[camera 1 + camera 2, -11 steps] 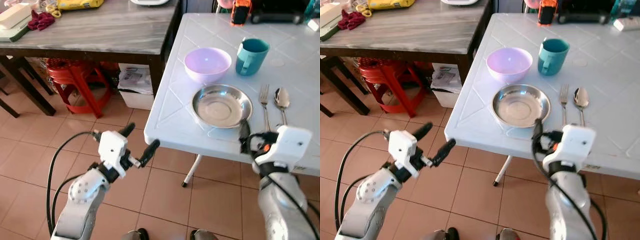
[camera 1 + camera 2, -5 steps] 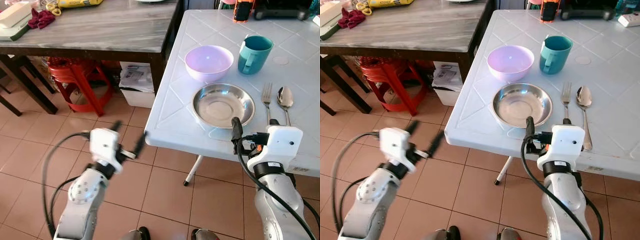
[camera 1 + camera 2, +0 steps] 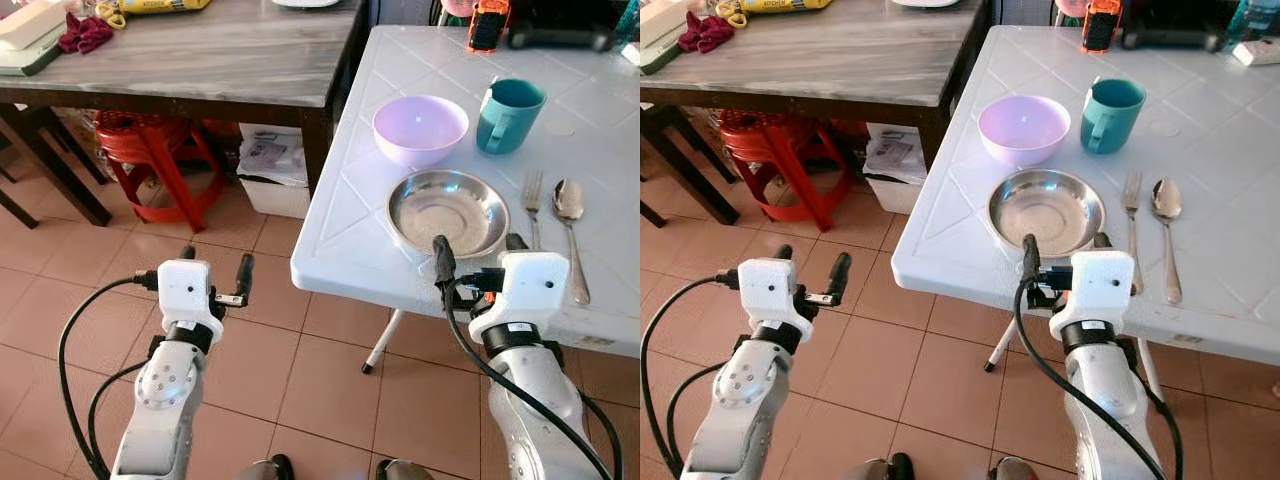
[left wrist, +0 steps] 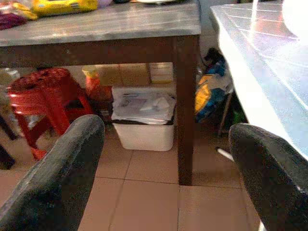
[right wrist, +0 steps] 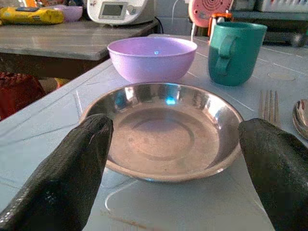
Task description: Setting the table
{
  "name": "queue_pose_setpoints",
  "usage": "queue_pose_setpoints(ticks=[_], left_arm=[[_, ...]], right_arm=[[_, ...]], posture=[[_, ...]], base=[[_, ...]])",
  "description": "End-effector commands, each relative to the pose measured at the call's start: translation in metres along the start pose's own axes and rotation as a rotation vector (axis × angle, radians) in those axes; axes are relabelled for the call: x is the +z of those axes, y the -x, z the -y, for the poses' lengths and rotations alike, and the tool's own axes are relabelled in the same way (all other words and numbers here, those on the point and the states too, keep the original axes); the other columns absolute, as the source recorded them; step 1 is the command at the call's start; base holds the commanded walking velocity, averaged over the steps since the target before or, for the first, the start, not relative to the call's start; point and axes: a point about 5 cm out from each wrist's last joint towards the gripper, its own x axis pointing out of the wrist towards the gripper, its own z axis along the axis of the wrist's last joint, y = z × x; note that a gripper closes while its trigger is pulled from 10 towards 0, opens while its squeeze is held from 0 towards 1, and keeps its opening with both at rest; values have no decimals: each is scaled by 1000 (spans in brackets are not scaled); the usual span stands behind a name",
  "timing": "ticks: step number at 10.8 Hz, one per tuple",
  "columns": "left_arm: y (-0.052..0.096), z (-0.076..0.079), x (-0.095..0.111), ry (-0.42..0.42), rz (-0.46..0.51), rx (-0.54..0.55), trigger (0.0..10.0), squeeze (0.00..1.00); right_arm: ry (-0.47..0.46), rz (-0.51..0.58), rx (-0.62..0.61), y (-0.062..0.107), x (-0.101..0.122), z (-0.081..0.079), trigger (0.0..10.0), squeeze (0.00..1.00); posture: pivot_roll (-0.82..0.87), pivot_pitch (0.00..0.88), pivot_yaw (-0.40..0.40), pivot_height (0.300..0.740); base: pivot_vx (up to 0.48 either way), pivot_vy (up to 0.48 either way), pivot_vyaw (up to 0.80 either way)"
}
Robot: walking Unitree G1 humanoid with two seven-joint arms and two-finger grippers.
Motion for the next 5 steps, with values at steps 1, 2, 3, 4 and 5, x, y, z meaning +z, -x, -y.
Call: queue_pose_setpoints(ticks=[1, 2, 3, 4, 5], left_arm=[[1, -1, -5, -29, -31, -8, 10000, 0], [-1, 1, -4, -11, -38, -28, 10000, 0], [-3, 2, -2, 13, -25, -77, 10000, 0], [-3, 2, -1, -1, -24, -77, 10000, 0], [-4, 3, -1, 0, -26, -93, 10000, 0]], right_arm=[[-7, -13, 7, 1, -4, -1, 10000, 0], [-3, -13, 14, 0, -5, -3, 10000, 0], [-10, -14, 23, -1, -6, -5, 10000, 0], [-11, -13, 24, -1, -6, -6, 10000, 0], [-9, -12, 23, -1, -7, -5, 10000, 0]], posture=[[-65, 149, 78, 740], [-63, 146, 79, 740], [-63, 141, 81, 740], [-64, 142, 83, 740], [-66, 140, 86, 740]], base=[[0, 0, 0], [0, 0, 0], [0, 0, -800], [0, 0, -800], [0, 0, -800]])
